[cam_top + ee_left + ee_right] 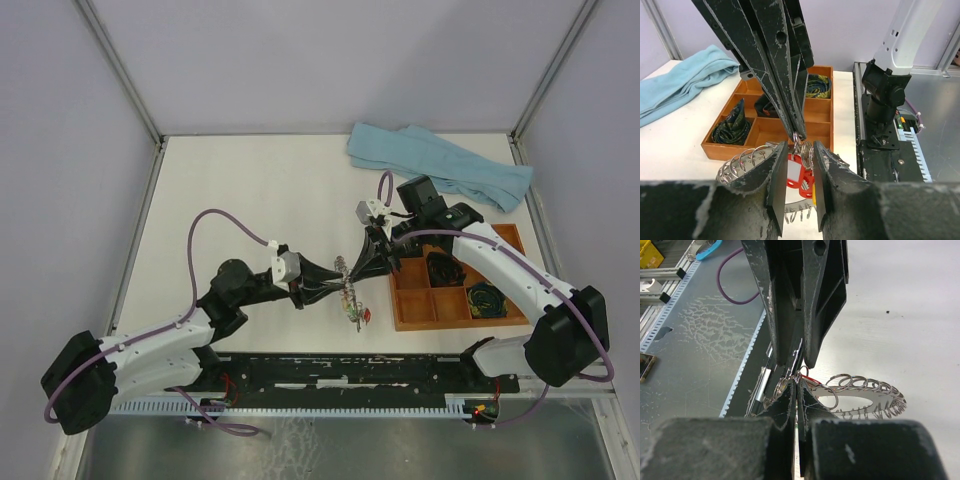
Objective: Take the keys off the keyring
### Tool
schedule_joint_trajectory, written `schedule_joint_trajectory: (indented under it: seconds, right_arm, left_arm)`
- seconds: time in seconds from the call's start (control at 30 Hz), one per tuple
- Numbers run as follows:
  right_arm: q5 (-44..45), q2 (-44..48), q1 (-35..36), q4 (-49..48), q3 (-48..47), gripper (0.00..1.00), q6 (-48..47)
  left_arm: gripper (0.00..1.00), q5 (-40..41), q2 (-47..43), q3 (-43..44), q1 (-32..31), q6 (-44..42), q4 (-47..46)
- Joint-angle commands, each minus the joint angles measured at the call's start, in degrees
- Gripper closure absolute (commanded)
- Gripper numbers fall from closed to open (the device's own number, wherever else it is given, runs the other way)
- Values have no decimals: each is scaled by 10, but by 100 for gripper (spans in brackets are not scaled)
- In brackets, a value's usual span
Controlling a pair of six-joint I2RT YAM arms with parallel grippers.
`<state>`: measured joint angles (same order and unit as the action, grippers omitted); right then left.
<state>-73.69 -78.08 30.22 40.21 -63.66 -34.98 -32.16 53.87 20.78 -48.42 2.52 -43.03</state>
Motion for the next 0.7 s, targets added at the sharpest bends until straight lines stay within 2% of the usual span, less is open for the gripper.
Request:
schedule_joint_trajectory:
  seconds: [0.0, 0.13, 0.4, 0.5, 0.67]
  right_arm:
    - [-31, 3, 0, -7, -30, 99, -9]
    - [-31, 3, 0, -7, -30, 99, -9]
    - [-31, 4, 0, -6, -29, 99, -11]
    - [-31, 4, -1, -5, -29, 99, -11]
    - [-31, 5, -2, -1, -33, 99, -11]
  left_arm:
    - [68, -12, 12, 18, -4, 12, -28]
    - [71, -7, 17, 19, -4, 8, -21]
    - [88, -7, 17, 18, -4, 6, -16]
    - [97, -12, 17, 18, -3, 6, -15]
    - [97, -12, 12, 16, -4, 2, 2]
